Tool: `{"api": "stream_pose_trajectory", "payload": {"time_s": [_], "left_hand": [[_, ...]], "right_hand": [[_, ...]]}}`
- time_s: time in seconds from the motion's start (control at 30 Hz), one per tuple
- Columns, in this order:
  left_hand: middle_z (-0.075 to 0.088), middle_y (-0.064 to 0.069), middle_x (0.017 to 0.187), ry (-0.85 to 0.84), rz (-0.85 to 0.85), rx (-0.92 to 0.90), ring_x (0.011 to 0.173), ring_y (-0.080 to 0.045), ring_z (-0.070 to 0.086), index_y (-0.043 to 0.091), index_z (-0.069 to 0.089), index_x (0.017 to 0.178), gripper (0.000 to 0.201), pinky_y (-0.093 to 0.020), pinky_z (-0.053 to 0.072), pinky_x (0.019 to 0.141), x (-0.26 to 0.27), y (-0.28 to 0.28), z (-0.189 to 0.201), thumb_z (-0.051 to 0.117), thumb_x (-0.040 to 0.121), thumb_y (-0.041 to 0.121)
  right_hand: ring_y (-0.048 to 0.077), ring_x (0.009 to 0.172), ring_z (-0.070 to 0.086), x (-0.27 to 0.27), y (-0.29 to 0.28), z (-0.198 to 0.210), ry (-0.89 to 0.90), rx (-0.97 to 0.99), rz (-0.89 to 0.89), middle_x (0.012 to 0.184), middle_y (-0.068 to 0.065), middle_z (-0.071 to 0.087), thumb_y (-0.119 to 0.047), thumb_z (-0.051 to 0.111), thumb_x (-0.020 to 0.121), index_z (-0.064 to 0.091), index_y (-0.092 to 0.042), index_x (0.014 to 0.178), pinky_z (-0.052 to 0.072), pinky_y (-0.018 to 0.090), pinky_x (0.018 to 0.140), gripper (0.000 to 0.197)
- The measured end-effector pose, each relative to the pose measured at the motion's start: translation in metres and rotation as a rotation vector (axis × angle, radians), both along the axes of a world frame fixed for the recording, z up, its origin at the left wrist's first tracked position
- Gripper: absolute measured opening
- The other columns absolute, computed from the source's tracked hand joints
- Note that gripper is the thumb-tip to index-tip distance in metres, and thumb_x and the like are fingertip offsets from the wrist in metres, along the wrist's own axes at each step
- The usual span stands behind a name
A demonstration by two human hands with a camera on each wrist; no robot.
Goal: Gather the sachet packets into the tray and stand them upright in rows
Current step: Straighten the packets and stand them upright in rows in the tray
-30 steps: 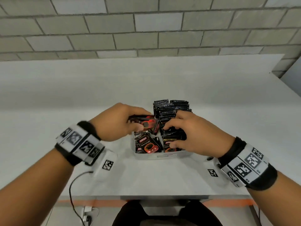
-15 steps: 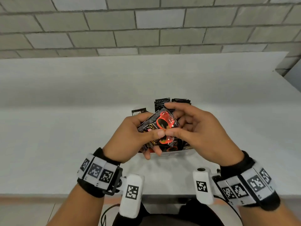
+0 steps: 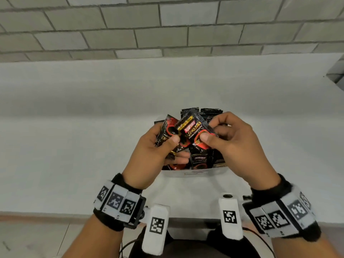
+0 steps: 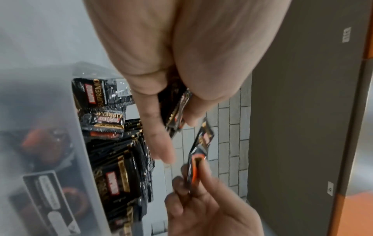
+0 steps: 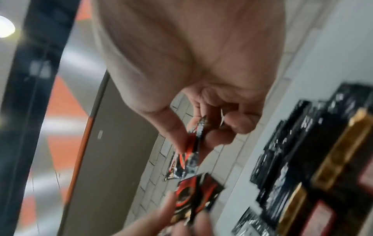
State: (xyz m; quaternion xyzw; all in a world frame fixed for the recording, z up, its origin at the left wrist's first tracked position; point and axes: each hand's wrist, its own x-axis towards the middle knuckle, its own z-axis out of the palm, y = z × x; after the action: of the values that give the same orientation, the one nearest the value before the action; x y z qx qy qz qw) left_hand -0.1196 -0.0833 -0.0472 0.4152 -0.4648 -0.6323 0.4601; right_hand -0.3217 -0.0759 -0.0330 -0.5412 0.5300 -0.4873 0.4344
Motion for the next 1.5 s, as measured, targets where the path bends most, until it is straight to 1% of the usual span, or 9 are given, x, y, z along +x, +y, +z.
{"api": "stream_pose_trajectory", "payload": {"time_s": [0.1, 0.23, 0.47, 0.6, 0.77, 0.97, 1.23, 1.37, 1.5], "left_hand": [[0.071, -0.017, 0.115, 0.024, -0.040, -0.018, 0.091, -0.034, 0.073, 0.012, 0.057, 0.131, 0.041, -0.045, 0.062, 0.075, -0.013, 0.002, 0.002, 0.064, 0.091, 0.018], [0.073, -0.016, 0.106, -0.113, 0.048, -0.113, 0.080, -0.031, 0.073, 0.011, 0.061, 0.125, 0.031, -0.042, 0.061, 0.062, -0.013, -0.002, 0.001, 0.065, 0.096, 0.004], [0.074, -0.004, 0.094, -0.357, -0.080, -0.231, 0.050, -0.012, 0.063, 0.018, 0.067, 0.116, 0.038, -0.032, 0.053, 0.045, 0.001, 0.001, 0.008, 0.081, 0.082, 0.007], [0.072, -0.013, 0.091, -0.300, 0.030, -0.195, 0.057, -0.024, 0.066, 0.012, 0.065, 0.117, 0.024, -0.031, 0.051, 0.047, 0.008, -0.003, 0.005, 0.070, 0.093, 0.009], [0.074, -0.010, 0.088, -0.304, 0.138, -0.130, 0.068, -0.031, 0.069, 0.016, 0.065, 0.113, 0.025, -0.036, 0.056, 0.054, 0.033, -0.012, -0.001, 0.060, 0.097, -0.002], [0.072, -0.016, 0.095, -0.315, 0.073, -0.088, 0.075, -0.032, 0.070, 0.019, 0.064, 0.115, 0.032, -0.037, 0.058, 0.062, 0.034, -0.009, -0.004, 0.060, 0.089, -0.001], [0.074, -0.020, 0.089, -0.226, 0.043, -0.068, 0.075, -0.037, 0.073, 0.012, 0.062, 0.120, 0.036, -0.038, 0.061, 0.068, 0.034, -0.009, -0.008, 0.046, 0.097, -0.011], [0.073, -0.024, 0.091, -0.105, -0.059, -0.039, 0.071, -0.040, 0.073, 0.007, 0.061, 0.121, 0.034, -0.037, 0.062, 0.064, 0.029, -0.007, -0.003, 0.051, 0.097, -0.013], [0.071, -0.023, 0.088, -0.041, -0.155, -0.030, 0.066, -0.039, 0.071, 0.004, 0.060, 0.121, 0.033, -0.034, 0.061, 0.058, 0.017, -0.003, 0.003, 0.065, 0.089, -0.003]], "right_hand": [[0.010, 0.058, 0.067, 0.009, 0.002, 0.001, -0.073, 0.050, 0.029, 0.076, 0.007, 0.076, -0.009, 0.076, 0.087, 0.057, -0.014, 0.096, 0.048, 0.023, 0.058, 0.022], [0.019, 0.064, 0.064, 0.014, 0.007, -0.002, 0.129, 0.030, 0.078, 0.079, 0.000, 0.074, -0.016, 0.084, 0.080, 0.057, -0.020, 0.096, 0.052, 0.038, 0.062, 0.032], [0.021, 0.078, 0.065, -0.005, 0.002, 0.008, 0.268, -0.034, 0.127, 0.090, -0.006, 0.069, -0.019, 0.083, 0.080, 0.070, -0.035, 0.108, 0.054, 0.028, 0.072, 0.035], [0.013, 0.067, 0.066, -0.011, -0.005, 0.012, 0.373, -0.075, 0.071, 0.081, -0.009, 0.072, -0.015, 0.081, 0.083, 0.076, -0.033, 0.094, 0.059, 0.035, 0.070, 0.022], [0.005, 0.072, 0.066, -0.018, -0.008, 0.016, 0.571, -0.153, 0.135, 0.076, -0.013, 0.072, -0.017, 0.082, 0.081, 0.076, -0.030, 0.087, 0.053, 0.019, 0.070, 0.015], [0.009, 0.075, 0.059, -0.006, -0.013, -0.011, 0.972, -0.215, 0.292, 0.080, -0.015, 0.064, -0.011, 0.076, 0.080, 0.065, -0.030, 0.091, 0.055, 0.038, 0.073, 0.024], [0.008, 0.078, 0.058, -0.017, -0.023, -0.006, 0.987, -0.242, 0.308, 0.084, -0.012, 0.062, -0.029, 0.074, 0.087, 0.075, -0.028, 0.082, 0.051, 0.033, 0.076, 0.005], [0.008, 0.074, 0.063, -0.011, -0.022, 0.016, 0.646, -0.209, 0.171, 0.084, -0.010, 0.069, -0.033, 0.073, 0.089, 0.075, -0.029, 0.094, 0.051, 0.022, 0.069, 0.007], [0.008, 0.074, 0.065, 0.005, -0.016, 0.026, 0.426, -0.134, 0.167, 0.089, -0.007, 0.071, -0.039, 0.084, 0.078, 0.072, -0.029, 0.112, 0.052, 0.019, 0.070, 0.037]]}}
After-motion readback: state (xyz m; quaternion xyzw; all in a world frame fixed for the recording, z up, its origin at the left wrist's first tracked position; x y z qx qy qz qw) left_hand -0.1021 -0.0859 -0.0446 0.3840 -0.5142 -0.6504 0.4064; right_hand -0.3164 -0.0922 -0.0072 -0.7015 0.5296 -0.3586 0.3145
